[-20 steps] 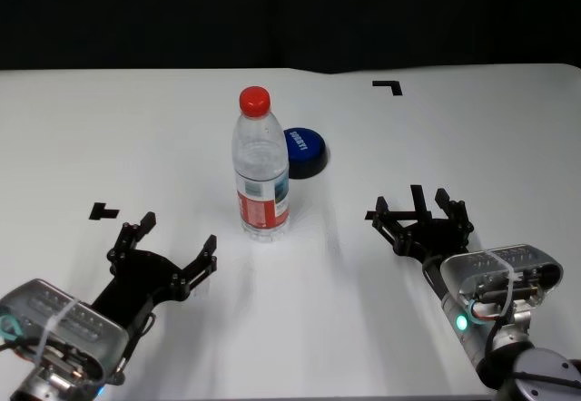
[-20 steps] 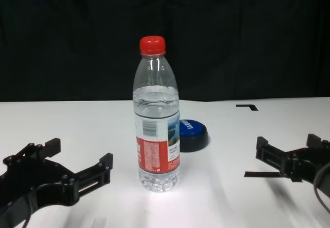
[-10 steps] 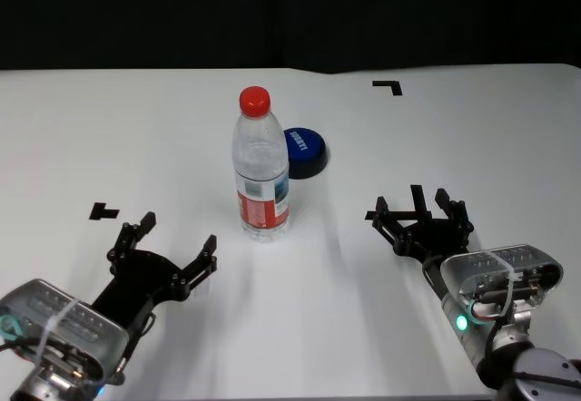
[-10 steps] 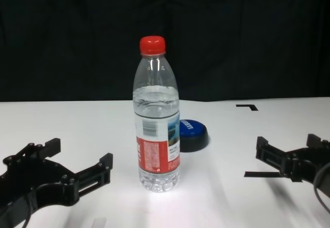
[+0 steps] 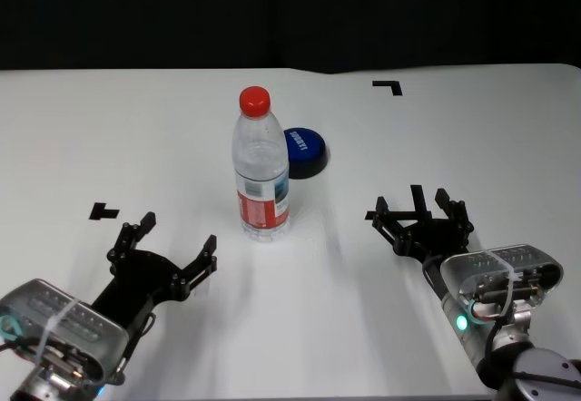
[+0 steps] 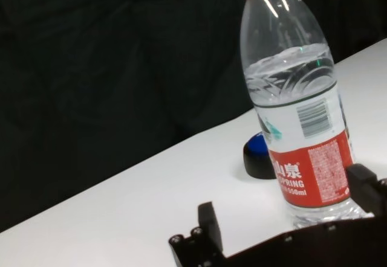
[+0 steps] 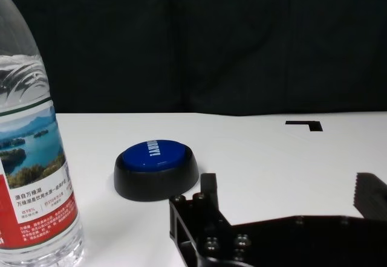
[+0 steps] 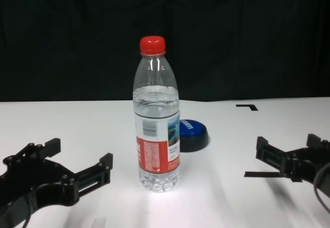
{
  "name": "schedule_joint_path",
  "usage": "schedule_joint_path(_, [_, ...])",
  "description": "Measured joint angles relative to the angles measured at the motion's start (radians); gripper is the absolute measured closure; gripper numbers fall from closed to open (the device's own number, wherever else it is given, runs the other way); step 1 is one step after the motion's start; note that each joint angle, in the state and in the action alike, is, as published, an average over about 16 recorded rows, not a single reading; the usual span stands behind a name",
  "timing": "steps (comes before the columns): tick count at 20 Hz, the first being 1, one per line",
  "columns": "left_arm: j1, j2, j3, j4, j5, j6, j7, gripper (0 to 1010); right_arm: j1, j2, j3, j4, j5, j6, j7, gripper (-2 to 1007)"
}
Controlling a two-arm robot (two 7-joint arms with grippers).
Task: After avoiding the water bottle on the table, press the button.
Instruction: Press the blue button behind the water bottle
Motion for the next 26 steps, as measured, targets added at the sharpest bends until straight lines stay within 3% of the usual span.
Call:
schedule_joint_path(10, [0.0,0.0,0.0,0.0,0.0,0.0,0.0,7,-0.014,-0.007,0.029,-0.008,0.016,-0.006,0.041,2])
schedule_joint_path(18, [0.0,0.0,0.0,0.0,0.0,0.0,0.0,7,-0.022,-0.009,0.069,-0.015,0.039,0.006,0.099,2])
schedule_joint_path(26, [0.0,0.0,0.0,0.0,0.0,0.0,0.0,7,-0.009,-0.005,0.105,-0.007,0.053,0.025,0.16,2])
